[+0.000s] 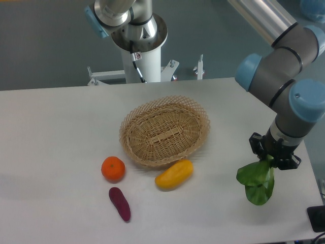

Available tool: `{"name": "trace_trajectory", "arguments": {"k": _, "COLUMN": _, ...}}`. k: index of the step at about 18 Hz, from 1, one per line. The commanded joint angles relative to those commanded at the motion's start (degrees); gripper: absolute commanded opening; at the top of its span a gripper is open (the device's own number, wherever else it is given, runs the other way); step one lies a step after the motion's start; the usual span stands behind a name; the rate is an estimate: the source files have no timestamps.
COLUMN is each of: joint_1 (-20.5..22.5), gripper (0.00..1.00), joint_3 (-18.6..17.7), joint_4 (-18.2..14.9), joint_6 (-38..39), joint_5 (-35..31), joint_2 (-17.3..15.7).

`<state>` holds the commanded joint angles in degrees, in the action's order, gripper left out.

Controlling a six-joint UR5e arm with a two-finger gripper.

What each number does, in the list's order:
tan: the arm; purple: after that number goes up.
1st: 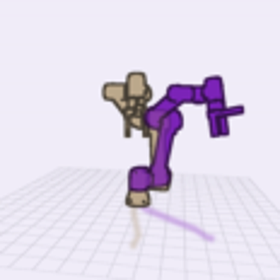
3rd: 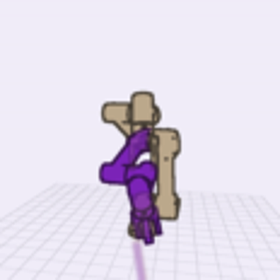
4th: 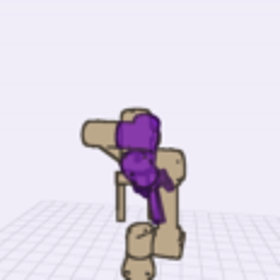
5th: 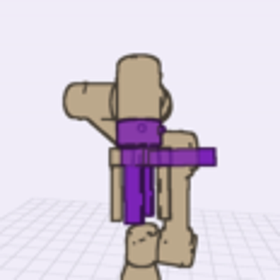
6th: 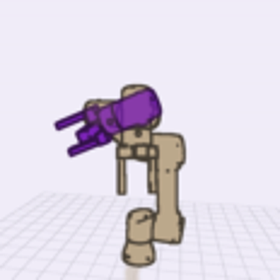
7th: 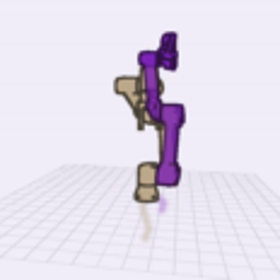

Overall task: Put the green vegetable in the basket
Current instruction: 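Hold the green bok choy in the gripper and begin lifting it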

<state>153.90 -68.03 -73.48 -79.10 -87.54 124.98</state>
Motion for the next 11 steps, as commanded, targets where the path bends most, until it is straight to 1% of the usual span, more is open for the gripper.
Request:
{"name": "trace_trajectory", "arguments": {"k": 9, "joint_1": -0.35, "gripper": 0.27, "joint_3": -0.44, "joint_4": -0.09, "joint_6": 0.35, "joint_5": 0.09, "joint_2": -0.18}}
{"name": "trace_trajectory", "arguments": {"k": 11, "joint_1": -1.05, "gripper": 0.27, "joint_3": -0.61, "joint_4": 0.00, "joint_6": 0.44, "joint_5": 0.00, "joint_2": -0.26}}
